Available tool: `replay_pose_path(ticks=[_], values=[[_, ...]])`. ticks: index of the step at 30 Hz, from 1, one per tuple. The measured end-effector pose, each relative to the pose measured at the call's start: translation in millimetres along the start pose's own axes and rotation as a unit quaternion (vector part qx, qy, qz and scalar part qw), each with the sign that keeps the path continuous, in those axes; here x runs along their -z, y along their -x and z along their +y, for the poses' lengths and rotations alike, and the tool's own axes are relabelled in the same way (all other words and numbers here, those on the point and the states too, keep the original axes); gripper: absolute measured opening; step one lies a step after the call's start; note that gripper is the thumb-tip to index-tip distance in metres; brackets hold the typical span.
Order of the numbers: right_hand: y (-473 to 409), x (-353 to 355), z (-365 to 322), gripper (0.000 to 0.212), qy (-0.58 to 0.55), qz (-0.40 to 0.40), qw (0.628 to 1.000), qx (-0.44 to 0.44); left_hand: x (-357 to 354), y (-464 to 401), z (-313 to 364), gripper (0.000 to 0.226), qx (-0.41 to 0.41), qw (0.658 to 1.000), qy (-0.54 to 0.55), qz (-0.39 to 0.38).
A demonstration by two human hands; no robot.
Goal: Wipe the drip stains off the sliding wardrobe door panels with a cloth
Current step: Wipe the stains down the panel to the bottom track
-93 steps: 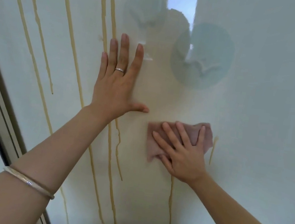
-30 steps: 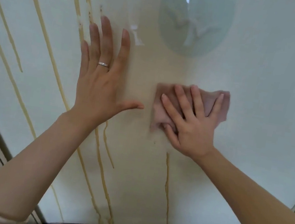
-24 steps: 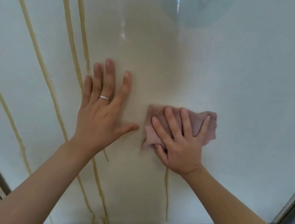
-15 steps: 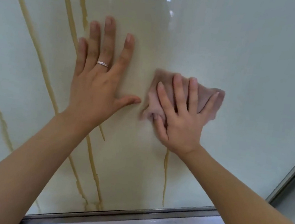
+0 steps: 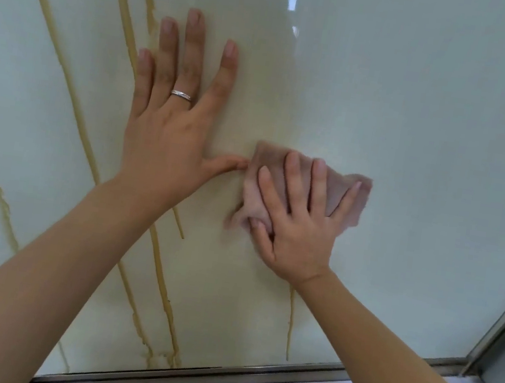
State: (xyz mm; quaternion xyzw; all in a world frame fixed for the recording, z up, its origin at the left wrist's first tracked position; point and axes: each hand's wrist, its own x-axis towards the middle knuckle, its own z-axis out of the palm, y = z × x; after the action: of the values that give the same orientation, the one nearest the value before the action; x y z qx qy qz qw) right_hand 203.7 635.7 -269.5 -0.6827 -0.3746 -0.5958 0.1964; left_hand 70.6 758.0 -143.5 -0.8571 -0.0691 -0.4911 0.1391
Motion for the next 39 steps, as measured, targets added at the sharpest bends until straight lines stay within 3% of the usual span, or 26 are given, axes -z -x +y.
replay_pose_path(ticks=[3, 5, 9, 11, 16, 18, 24, 30, 35, 39], values=[[57.3, 2.7, 8.9, 0.049, 0.000, -0.071, 0.992, 0.105, 2.6, -0.1, 1.2, 0.112, 0.001, 1.000, -0.008, -0.015], [53.9, 7.6, 23.1, 0.050, -0.003, -0.065, 0.987, 0.148, 3.5, 0.0, 0.8, 0.113, 0.005, 1.000, -0.016, -0.014], [-27.8, 8.5, 35.3, 0.055, 0.019, 0.038, 0.999, 0.032, 0.2, 0.4, -1.5, 0.112, 0.000, 1.000, -0.015, -0.005], [-34.9, 4.8, 33.0, 0.055, 0.028, 0.053, 0.998, 0.003, 0.1, 1.5, -1.9, 0.112, -0.006, 1.000, -0.016, -0.003], [60.2, 5.8, 18.4, 0.060, 0.015, -0.048, 0.994, 0.092, 4.8, -0.1, 0.1, 0.115, 0.002, 1.000, -0.013, -0.010], [53.7, 11.2, 24.3, 0.061, 0.010, -0.065, 0.990, 0.125, 4.8, 0.1, 1.3, 0.115, -0.001, 1.000, -0.010, -0.006], [-24.3, 5.9, 18.7, 0.057, 0.018, 0.037, 0.999, 0.010, -1.8, 2.0, -2.6, 0.110, -0.009, 1.000, -0.011, 0.024], [16.6, 5.5, 19.1, 0.061, 0.016, -0.010, 0.996, 0.084, 0.3, 1.0, -1.4, 0.111, -0.010, 1.000, -0.019, 0.011], [-38.2, 6.8, 19.7, 0.055, 0.018, 0.073, 0.997, 0.006, -4.3, 6.7, -1.3, 0.106, -0.013, 1.000, -0.018, 0.017], [11.6, -5.8, 17.7, 0.058, 0.021, 0.058, 0.998, 0.029, -20.8, 54.8, 7.0, 0.101, -0.041, 0.998, -0.032, 0.025]])
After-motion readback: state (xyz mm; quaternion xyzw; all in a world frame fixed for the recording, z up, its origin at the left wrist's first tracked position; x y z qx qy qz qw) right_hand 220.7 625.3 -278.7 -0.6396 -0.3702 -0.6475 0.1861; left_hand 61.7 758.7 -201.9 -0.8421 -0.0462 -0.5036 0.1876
